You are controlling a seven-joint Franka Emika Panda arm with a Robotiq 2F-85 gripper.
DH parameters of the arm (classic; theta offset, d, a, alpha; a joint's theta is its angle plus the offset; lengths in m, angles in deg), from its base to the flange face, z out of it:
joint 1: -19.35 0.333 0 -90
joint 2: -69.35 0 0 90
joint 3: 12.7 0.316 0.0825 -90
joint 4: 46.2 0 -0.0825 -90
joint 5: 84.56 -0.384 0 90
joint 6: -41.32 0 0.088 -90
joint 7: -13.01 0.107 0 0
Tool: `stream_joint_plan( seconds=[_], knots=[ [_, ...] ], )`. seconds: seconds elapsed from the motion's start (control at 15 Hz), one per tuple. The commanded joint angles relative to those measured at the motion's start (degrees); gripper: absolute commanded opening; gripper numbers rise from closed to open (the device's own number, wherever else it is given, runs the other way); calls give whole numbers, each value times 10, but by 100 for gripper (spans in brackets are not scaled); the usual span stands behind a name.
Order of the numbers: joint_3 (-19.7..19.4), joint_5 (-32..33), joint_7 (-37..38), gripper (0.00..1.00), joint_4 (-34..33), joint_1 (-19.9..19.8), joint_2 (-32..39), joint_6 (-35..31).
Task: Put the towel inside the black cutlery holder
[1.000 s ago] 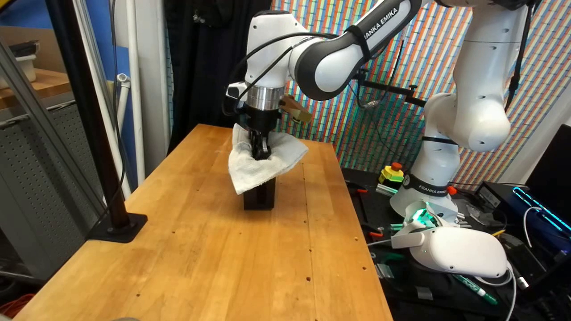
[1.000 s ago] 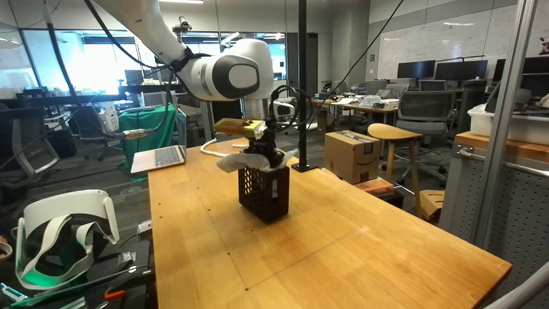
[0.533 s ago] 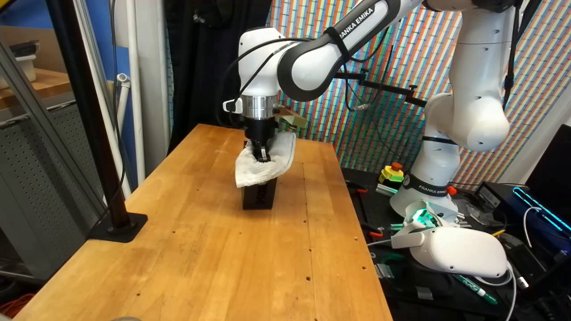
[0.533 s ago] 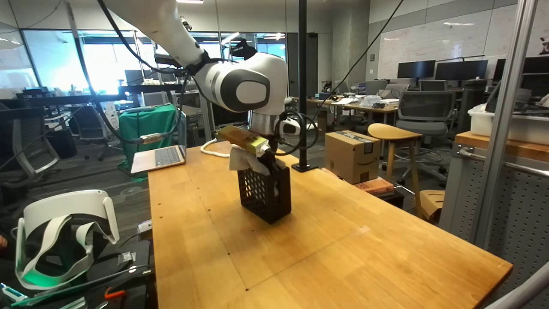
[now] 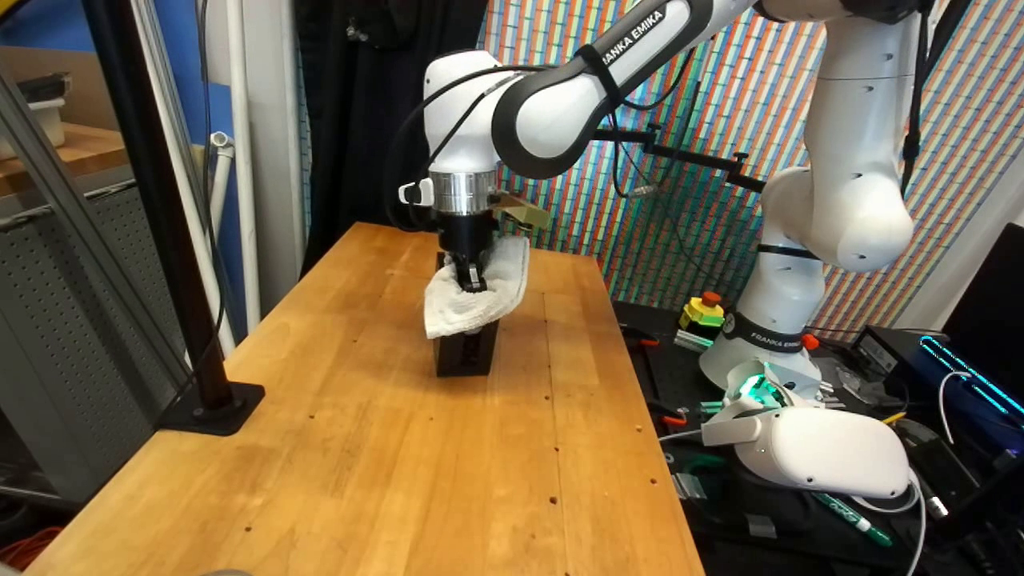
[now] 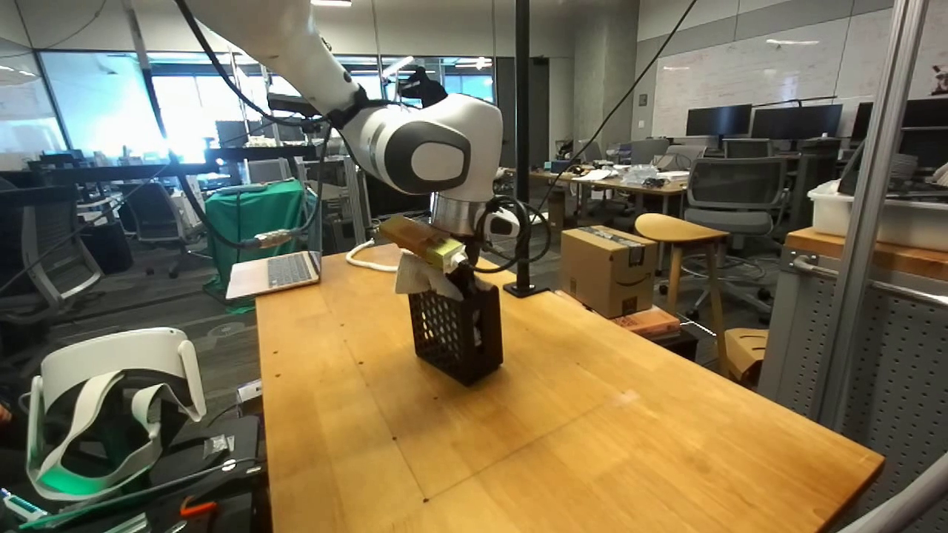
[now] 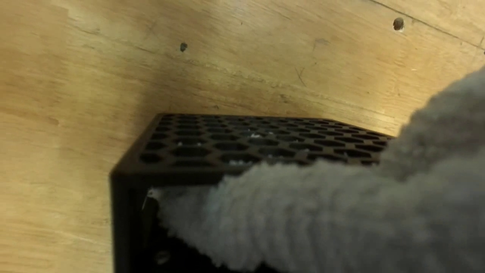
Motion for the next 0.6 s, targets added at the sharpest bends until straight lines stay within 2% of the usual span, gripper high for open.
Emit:
stream_joint_plan(
  seconds=[0.0, 0.2, 0.53],
  knots=[
    [0, 84, 66, 5, 21, 33, -59, 19],
    [8, 145, 115, 5, 22, 54, -95, 48],
    [27, 202, 169, 5, 39, 71, -173, 89]
  ],
)
